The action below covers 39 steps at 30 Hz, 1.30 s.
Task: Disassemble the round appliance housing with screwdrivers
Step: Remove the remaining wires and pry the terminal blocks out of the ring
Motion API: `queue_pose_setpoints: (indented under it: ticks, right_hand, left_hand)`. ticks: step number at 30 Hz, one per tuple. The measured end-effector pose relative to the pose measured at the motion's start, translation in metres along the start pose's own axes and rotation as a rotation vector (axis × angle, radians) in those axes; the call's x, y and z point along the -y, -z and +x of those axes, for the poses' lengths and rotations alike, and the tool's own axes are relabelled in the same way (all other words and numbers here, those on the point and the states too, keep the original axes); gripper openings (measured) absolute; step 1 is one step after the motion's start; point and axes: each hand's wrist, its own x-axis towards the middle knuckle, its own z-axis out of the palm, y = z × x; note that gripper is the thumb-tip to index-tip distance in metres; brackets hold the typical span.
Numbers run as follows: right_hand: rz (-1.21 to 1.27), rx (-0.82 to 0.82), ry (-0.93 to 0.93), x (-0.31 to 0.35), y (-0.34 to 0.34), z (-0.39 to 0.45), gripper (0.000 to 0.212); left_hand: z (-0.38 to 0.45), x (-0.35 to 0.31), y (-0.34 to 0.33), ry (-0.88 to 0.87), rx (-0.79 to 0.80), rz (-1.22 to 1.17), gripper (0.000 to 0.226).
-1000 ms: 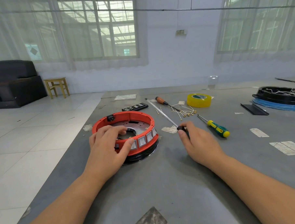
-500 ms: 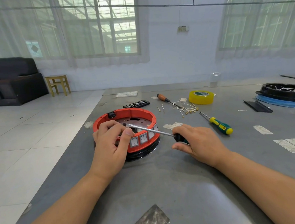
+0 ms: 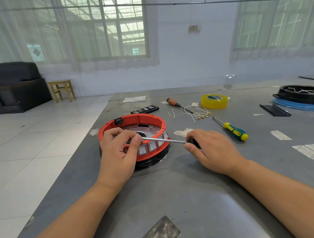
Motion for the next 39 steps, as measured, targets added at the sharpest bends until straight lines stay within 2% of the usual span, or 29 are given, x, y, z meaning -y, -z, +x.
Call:
queue_pose_setpoints:
  ticks: [5,10,13,16,20,26,30,33,36,39]
  right_hand:
    - [-0.056,-0.002,-0.103,0.000,-0.002,0.000,0.050]
    - [0.022,0.032,-0.168,-0.003,-0.002,0.000,0.046]
    - [0.029,-0.006,-0.163,-0.005,-0.003,0.000,0.043]
    - [0.020,-0.030,-0.168,-0.006,-0.003,0.000,0.045]
    - [0.019,-0.024,-0.170,-0.007,-0.004,0.000,0.040]
    - [-0.026,0.036,-0.175,-0.004,-0.004,0.002,0.050]
    - [-0.032,0.055,-0.155,-0.003,-0.003,0.001,0.055]
    - [-0.070,0.053,-0.146,-0.002,-0.005,0.000,0.060]
    - [-0.072,0.054,-0.164,-0.004,-0.007,-0.001,0.066]
    - [-0.069,0.031,-0.243,-0.010,-0.006,-0.001,0.075]
  left_hand:
    - [-0.001,0.000,-0.001,-0.056,0.033,0.000,0.011]
    - [0.000,0.000,0.001,-0.170,0.030,0.062,0.020]
    - [0.002,-0.002,0.002,-0.163,0.012,0.077,0.031]
    - [0.002,-0.003,0.002,-0.166,-0.003,0.099,0.029]
    - [0.002,-0.003,0.002,-0.077,-0.034,0.069,0.027]
    - [0.005,-0.002,0.001,-0.003,-0.086,0.022,0.026]
    - [0.006,0.003,0.001,-0.007,-0.050,0.033,0.024]
    - [0.006,0.004,0.001,0.013,-0.019,-0.006,0.007]
    - [0.009,0.011,0.005,0.028,-0.002,0.007,0.020]
    - [0.013,0.019,0.016,-0.048,0.059,0.122,0.022]
